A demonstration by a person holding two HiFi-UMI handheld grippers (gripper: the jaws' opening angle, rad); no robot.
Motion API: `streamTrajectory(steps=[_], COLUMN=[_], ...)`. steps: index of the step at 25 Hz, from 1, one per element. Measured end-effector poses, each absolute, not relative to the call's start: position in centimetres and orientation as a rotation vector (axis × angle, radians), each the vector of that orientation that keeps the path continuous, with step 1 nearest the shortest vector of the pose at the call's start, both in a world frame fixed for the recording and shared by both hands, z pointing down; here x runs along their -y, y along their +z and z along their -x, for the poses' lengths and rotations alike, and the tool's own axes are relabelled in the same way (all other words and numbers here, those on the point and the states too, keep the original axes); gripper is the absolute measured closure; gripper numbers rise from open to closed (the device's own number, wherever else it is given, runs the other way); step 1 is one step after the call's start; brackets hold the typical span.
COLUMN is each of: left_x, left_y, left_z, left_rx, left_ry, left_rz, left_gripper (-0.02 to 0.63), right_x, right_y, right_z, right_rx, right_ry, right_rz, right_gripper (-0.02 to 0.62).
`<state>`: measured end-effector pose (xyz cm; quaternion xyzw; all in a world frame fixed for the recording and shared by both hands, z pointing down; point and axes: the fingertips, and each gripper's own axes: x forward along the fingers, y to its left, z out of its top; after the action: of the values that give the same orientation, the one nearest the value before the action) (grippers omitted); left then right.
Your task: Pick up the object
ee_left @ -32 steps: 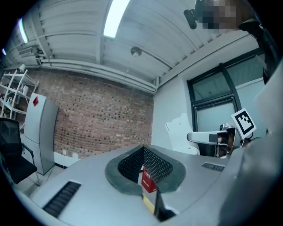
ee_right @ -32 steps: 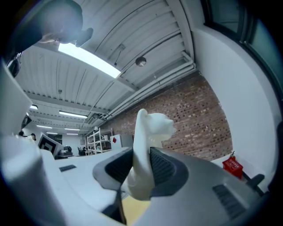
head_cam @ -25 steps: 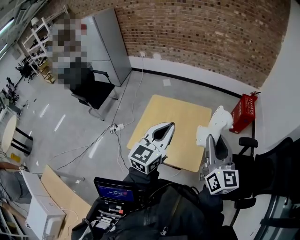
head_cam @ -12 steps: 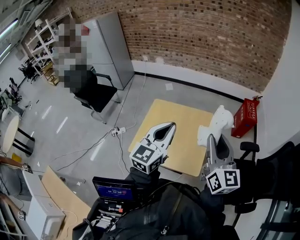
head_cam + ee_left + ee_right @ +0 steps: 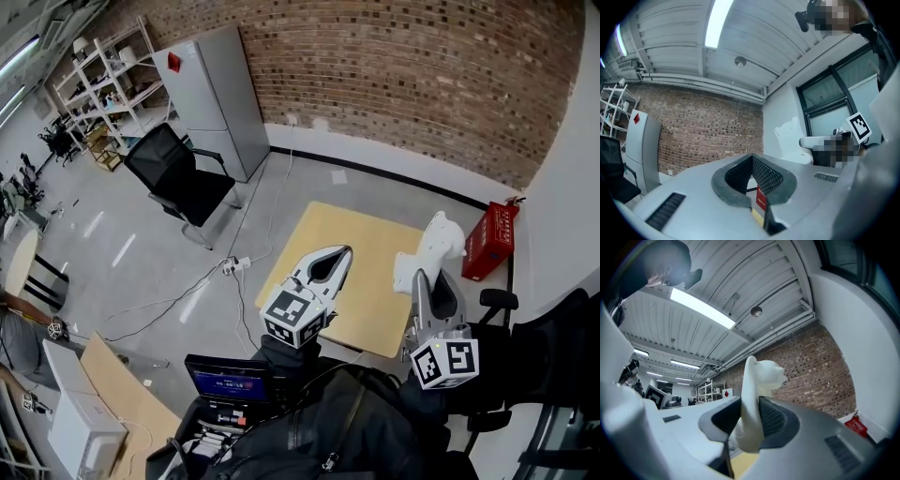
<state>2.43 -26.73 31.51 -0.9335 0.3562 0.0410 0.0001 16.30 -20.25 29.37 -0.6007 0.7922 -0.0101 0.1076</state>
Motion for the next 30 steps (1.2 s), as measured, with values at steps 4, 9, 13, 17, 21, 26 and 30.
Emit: streamTrajectory(steps=[4, 9, 13, 17, 21, 26, 30], left_x=[26.7, 26.6, 26.7, 26.8, 26.9, 27.2, 27.1], left_y=[31.8, 32.3, 32.7, 32.8, 32.9, 33.0, 32.9], left_z=[-2.1, -2.7, -2.7, -2.7, -2.7, -2.6, -2.3], left_rx=[-1.120, -1.134, -1.143, -1.145, -1.145, -1.138, -1.141], left_ry=[0.132, 0.118, 0.114, 0.108, 0.104, 0.105, 0.108], left_rz=[2.934, 2.934, 2.928, 2.945, 2.959, 2.946, 2.948], left_gripper=[0.607, 0.607, 0.607, 0.607, 0.607, 0.607, 0.607], right_x=[20.4, 20.4, 20.5, 20.6, 20.8, 21.0, 20.9], right_y=[29.7, 30.2, 30.6, 30.8, 30.9, 30.9, 30.8], right_z=[-15.8, -16.3, -16.5, -16.4, -16.1, -16.2, -16.0], right_rx=[-2.340, -2.351, -2.353, -2.353, -2.359, -2.352, -2.354], right_ry=[-0.029, -0.040, -0.052, -0.059, -0.064, -0.077, -0.076], right_rz=[1.767, 1.753, 1.756, 1.760, 1.761, 1.761, 1.761], right_gripper=[0.472, 0.472, 0.472, 0.472, 0.472, 0.472, 0.472])
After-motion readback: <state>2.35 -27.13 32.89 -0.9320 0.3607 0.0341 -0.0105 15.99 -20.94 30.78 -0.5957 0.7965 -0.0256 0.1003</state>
